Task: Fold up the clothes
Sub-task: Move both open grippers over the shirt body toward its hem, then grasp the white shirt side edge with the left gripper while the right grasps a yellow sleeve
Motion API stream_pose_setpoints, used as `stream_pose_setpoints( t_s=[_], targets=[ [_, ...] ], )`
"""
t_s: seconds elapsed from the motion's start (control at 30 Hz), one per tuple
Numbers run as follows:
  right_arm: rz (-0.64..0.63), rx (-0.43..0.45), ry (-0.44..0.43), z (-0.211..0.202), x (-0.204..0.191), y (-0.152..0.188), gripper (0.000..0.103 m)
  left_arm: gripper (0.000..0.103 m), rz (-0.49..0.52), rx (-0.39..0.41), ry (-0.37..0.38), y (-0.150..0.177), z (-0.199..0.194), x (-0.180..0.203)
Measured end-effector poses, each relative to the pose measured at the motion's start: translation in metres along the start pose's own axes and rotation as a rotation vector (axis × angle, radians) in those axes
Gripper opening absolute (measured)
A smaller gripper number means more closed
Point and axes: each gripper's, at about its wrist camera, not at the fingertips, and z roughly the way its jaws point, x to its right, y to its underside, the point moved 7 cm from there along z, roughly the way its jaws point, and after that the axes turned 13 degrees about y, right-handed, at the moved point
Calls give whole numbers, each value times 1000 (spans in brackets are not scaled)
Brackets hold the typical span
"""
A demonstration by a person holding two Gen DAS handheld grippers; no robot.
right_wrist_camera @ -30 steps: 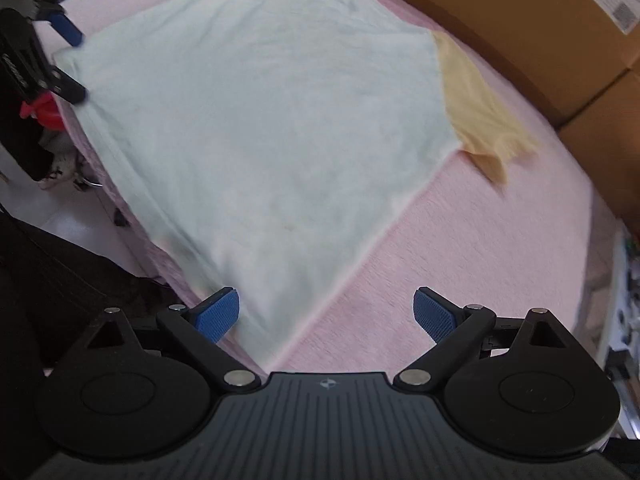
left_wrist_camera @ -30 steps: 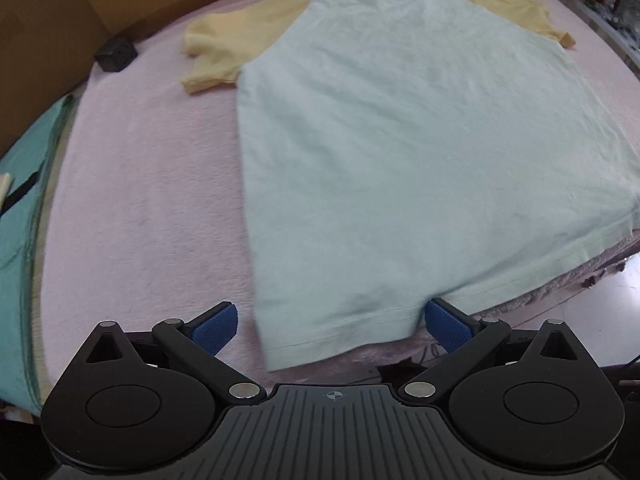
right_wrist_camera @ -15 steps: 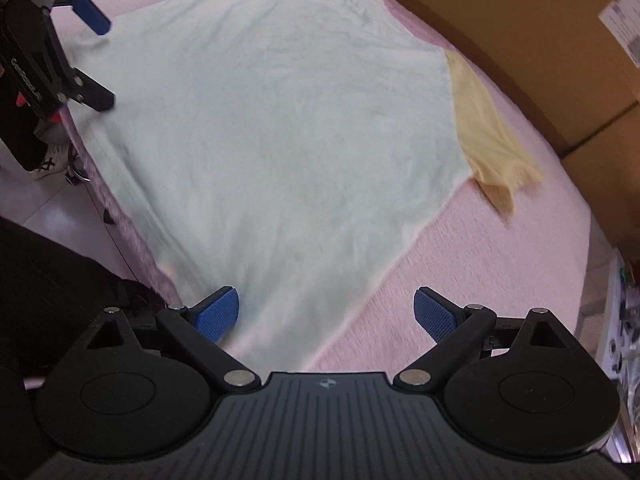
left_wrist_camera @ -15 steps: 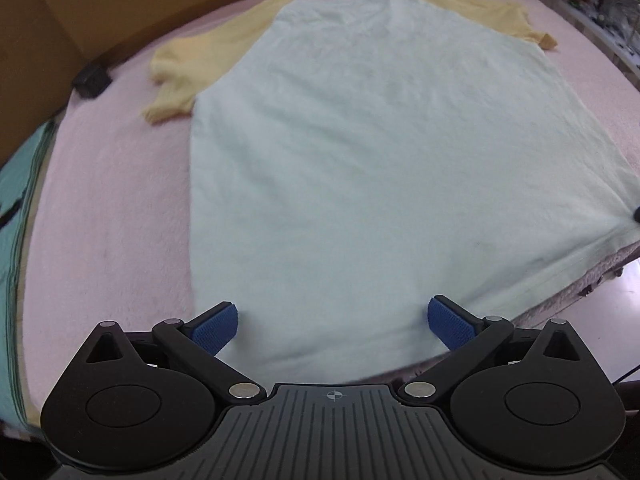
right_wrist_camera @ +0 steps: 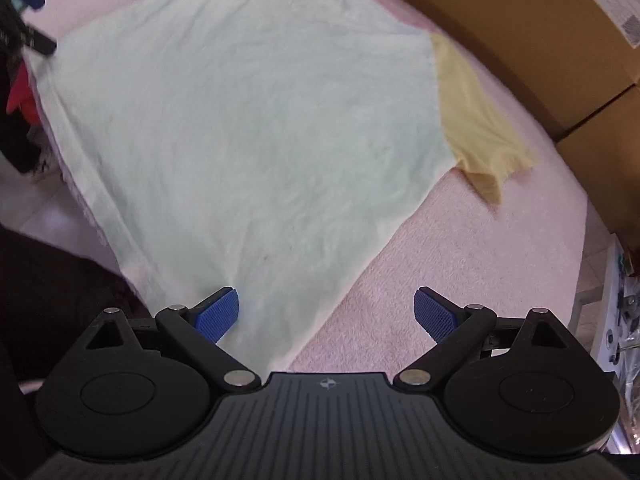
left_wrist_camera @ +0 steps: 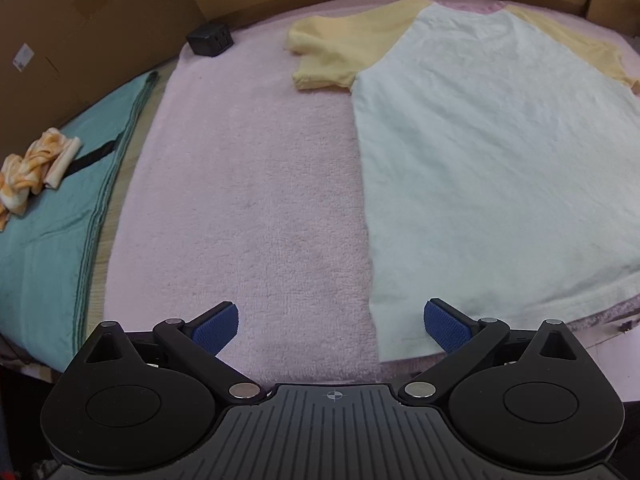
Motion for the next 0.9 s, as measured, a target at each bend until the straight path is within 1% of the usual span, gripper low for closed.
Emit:
stream_pose_setpoints(
  t_s=[0.07,0.1,0.23,0.27,0.33,0.37,0.4,0.47,0.53,0.63,0.67,0.73,0.77,0.8,0.83,0.87,0.9],
  targets=[
    [20,8,-4,-3,4,0,96,103,-19,26,129,5,-5,5],
    [52,21,-13,-7,9,-4,96,103,-30,36,195,6,-7,9],
    [143,83,-49,-17,21,-32,95,103,-151,51,409,6,6,19],
    [155,102,-66,-18,21,-40,92,103,-181,54,462,6,9,22],
    [181,135,-124,-20,19,-59,80,103,-230,62,471,4,17,18],
    [190,141,-152,-21,17,-66,68,103,-230,66,447,3,17,15],
    [191,148,-169,-23,15,-73,61,103,-229,71,423,1,17,12],
    [178,166,-184,-26,9,-84,60,103,-216,85,386,-2,12,6],
    [161,178,-193,-25,4,-91,60,103,-219,67,375,-1,12,-1],
    [156,176,-201,-21,-2,-98,61,103,-250,25,416,3,21,-4],
    [152,171,-201,-19,-4,-100,62,101,-256,22,428,4,23,-4],
    [141,163,-200,-15,-7,-105,66,99,-264,37,443,3,22,-5],
    [135,162,-201,-14,-8,-108,70,91,-275,43,459,2,21,-5],
    [130,163,-203,-14,-10,-110,72,76,-285,40,477,2,20,-7],
    [124,166,-205,-14,-11,-113,73,67,-295,37,494,1,19,-8],
    [119,169,-207,-15,-13,-115,74,54,-307,33,499,2,19,-10],
    [114,173,-209,-15,-14,-118,75,55,-318,29,504,4,20,-13]
  ],
)
